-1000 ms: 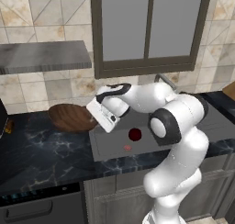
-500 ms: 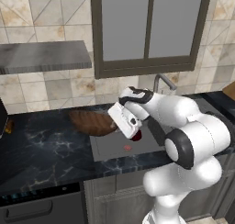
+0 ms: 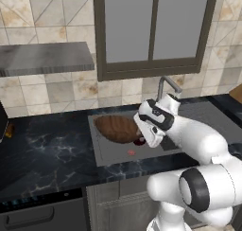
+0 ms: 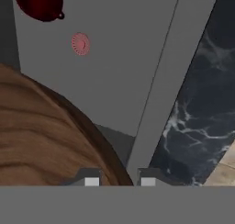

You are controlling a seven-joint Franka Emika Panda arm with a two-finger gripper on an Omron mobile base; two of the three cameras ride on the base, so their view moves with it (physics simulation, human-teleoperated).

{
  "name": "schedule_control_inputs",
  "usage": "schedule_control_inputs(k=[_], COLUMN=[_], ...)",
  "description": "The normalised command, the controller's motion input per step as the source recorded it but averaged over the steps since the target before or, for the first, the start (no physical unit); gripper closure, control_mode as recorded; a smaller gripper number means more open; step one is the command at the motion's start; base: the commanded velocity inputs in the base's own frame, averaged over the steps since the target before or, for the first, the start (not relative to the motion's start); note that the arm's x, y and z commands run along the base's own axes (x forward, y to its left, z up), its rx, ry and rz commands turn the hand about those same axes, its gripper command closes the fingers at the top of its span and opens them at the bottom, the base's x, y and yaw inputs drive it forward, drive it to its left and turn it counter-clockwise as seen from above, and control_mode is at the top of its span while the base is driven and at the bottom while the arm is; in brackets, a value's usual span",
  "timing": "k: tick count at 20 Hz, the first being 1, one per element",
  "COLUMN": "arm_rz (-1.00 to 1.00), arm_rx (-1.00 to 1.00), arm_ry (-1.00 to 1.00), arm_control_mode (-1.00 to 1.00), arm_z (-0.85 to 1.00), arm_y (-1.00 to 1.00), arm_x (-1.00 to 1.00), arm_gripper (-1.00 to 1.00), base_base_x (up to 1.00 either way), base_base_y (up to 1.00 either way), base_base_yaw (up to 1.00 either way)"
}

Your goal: Pick the mug and place it in the sink. Pick the bowl and place it in the open cabinet and then close the cabinet.

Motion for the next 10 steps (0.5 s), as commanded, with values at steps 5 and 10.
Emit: schedule_control_inputs(k=[5, 10], arm_rz=[-0.26, -0.22], arm_rx=[-0.28, -0.11], arm_ry=[0.00, -0.08], arm_control_mode=[-1.00, -1.00], arm_z=[0.00, 0.23], arm_y=[-0.73, -0.40], arm_x=[-0.17, -0.43], arm_gripper=[1.00, 1.00], base_base_x=[0.00, 0.00], base_base_y=[0.00, 0.00], base_base_yaw=[0.00, 0.00])
